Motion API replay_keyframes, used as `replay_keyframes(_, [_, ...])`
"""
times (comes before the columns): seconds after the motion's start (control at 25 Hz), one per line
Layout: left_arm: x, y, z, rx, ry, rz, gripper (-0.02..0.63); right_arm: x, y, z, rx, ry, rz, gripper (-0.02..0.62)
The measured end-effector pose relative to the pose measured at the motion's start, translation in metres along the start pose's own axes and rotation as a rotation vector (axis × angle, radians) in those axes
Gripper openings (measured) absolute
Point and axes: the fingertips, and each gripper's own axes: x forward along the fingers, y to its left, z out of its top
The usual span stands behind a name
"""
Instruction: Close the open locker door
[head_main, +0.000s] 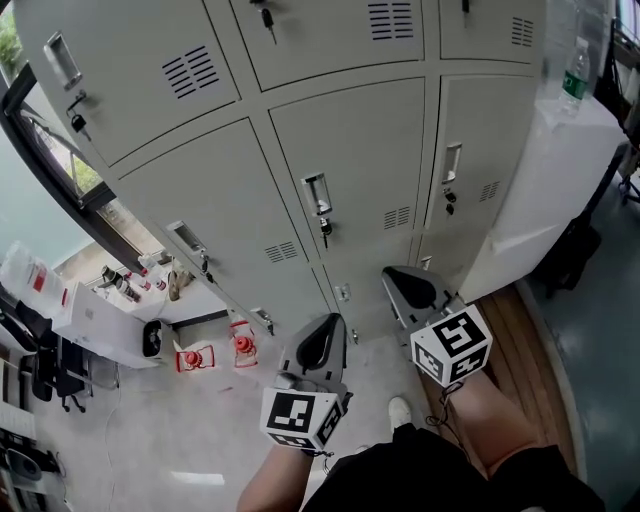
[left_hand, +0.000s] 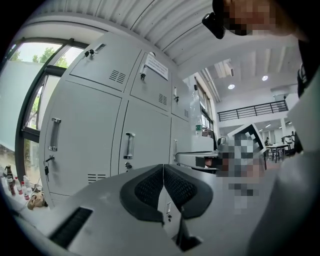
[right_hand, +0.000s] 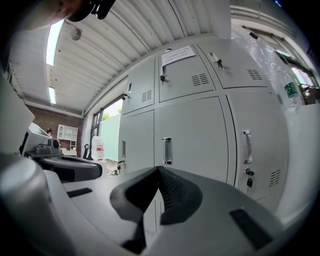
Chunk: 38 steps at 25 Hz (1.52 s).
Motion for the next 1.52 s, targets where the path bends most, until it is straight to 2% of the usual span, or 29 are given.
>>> replay_keyframes(0.72, [-0.075,-0.034,-0.012,-0.025,-0.013,-0.021,0.018,-0.082,0.078,-0.018,0.003,0.019,0.017,0.054])
replay_keyframes(1.52, [-0.112,-0.051,-0.006,-0.017,-0.039,-0.028,0.018,-0.122,0.111,-0.017,0.002,0.001,0.015,0.052])
